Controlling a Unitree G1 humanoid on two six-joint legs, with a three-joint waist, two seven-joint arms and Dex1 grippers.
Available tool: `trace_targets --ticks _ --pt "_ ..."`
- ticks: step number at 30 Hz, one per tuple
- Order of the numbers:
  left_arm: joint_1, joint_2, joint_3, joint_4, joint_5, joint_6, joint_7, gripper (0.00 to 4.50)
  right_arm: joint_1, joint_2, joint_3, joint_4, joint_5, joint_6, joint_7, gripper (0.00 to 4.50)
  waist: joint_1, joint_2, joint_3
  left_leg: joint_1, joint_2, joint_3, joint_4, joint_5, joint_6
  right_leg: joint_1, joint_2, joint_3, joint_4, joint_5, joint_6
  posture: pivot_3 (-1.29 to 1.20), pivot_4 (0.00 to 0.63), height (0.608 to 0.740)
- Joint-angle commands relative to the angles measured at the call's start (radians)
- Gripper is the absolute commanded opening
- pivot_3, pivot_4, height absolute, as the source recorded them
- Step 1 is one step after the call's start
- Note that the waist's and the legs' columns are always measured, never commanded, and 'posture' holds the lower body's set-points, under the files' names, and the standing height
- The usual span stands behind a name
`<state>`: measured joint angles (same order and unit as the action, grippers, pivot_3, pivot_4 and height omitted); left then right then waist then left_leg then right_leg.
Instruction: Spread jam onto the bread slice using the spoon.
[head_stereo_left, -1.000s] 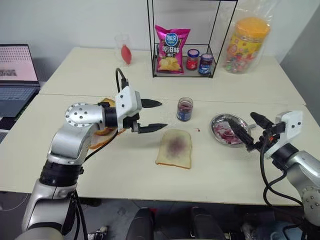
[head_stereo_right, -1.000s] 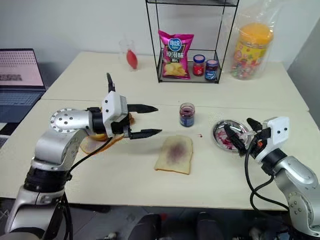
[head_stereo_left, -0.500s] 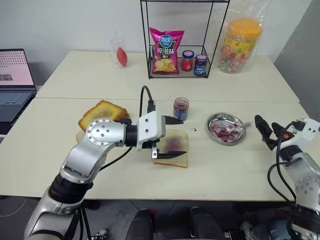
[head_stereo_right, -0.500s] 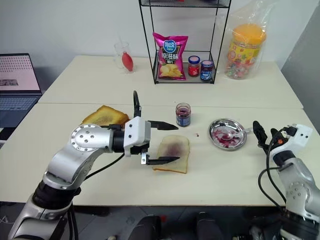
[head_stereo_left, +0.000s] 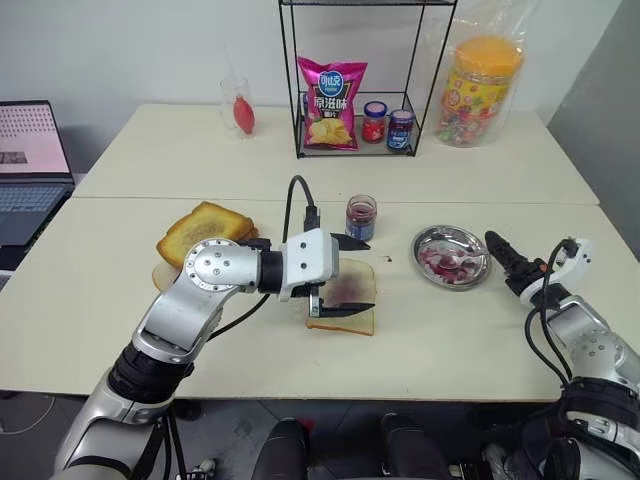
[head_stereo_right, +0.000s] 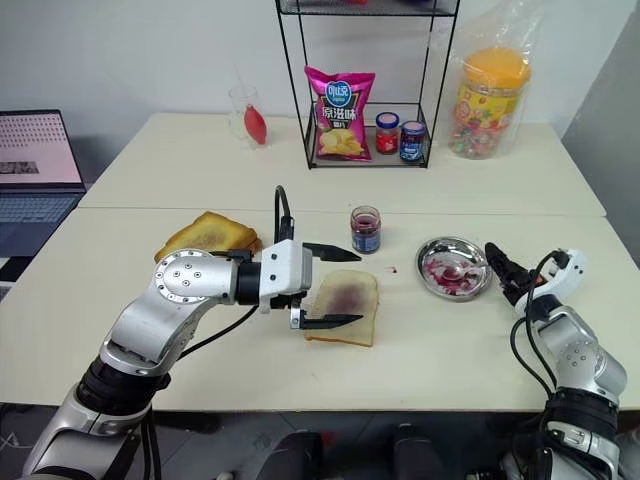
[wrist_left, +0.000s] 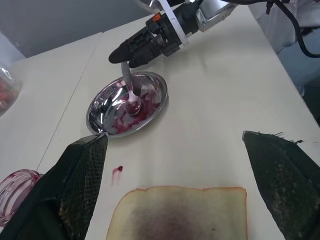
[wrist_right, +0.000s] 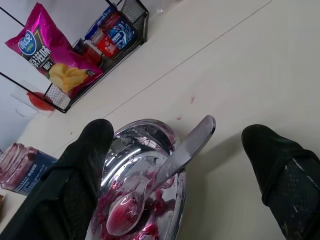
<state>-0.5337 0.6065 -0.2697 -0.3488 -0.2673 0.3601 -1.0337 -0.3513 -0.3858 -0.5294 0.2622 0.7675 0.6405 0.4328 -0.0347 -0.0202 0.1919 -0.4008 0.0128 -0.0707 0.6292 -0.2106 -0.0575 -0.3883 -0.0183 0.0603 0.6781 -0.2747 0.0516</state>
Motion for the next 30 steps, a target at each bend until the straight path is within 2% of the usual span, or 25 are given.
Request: trace_targets --ticks 1,10,13,24,25,26,30 --pt "-0.005 -0.013 0.017 -0.045 -0.020 0.022 0.017 4.49 -0.053 -0.009 -0.006 0.037 0.016 -0.014 0.032 4.50 -0.001 0.000 0.000 0.000 0.000 0.001 0.000 0.000 0.000 0.000 0.000 0.001 0.000 0.000 0.000 0.00 0.150 0.740" --pt "-0.017 -0.005 0.021 -0.040 -0.016 0.036 0.013 4.49 -0.096 -0.003 0.000 0.119 0.006 -0.028 0.066 4.50 -0.007 0.000 0.000 0.001 0.000 0.005 0.000 0.000 0.000 -0.001 0.000 0.005 0.000 0.000 0.002 0.00 0.150 0.740" --pt "-0.016 -0.001 0.022 -0.041 -0.012 0.039 0.014 4.50 -0.102 -0.006 0.002 0.140 0.000 -0.038 0.076 3.99 -0.008 0.000 0.000 0.001 0.000 0.006 0.000 0.000 0.000 -0.001 0.000 0.006 0.000 0.000 0.002 0.00 0.150 0.740" --pt "-0.003 0.035 0.033 -0.038 0.004 0.024 0.016 4.50 -0.156 -0.022 -0.009 0.240 0.003 -0.055 0.112 1.50 -0.015 0.000 0.000 0.001 0.000 0.007 0.000 0.000 0.000 -0.001 0.000 0.007 -0.001 0.001 0.002 0.00 0.150 0.740" --pt "-0.002 0.037 0.036 -0.036 0.003 0.023 0.016 4.50 -0.157 -0.024 -0.010 0.243 0.003 -0.055 0.114 1.17 -0.015 0.000 0.000 0.001 0.000 0.007 0.000 0.000 0.000 -0.001 0.000 0.007 -0.001 0.001 0.002 0.00 0.150 0.740" --pt "-0.002 0.040 0.037 -0.035 0.003 0.022 0.016 4.50 -0.158 -0.025 -0.011 0.244 0.005 -0.052 0.116 1.09 -0.015 0.000 0.000 0.001 0.000 0.007 0.000 0.000 0.000 -0.001 0.000 0.007 -0.001 0.001 0.002 0.00 0.150 0.740" --pt "0.004 0.046 0.039 -0.032 0.005 0.018 0.019 4.50 -0.157 -0.032 -0.017 0.236 0.012 -0.042 0.123 0.15 -0.016 0.000 0.000 0.001 0.000 0.008 0.000 0.000 0.000 -0.001 0.000 0.008 -0.001 0.001 0.003 0.00 0.150 0.740"
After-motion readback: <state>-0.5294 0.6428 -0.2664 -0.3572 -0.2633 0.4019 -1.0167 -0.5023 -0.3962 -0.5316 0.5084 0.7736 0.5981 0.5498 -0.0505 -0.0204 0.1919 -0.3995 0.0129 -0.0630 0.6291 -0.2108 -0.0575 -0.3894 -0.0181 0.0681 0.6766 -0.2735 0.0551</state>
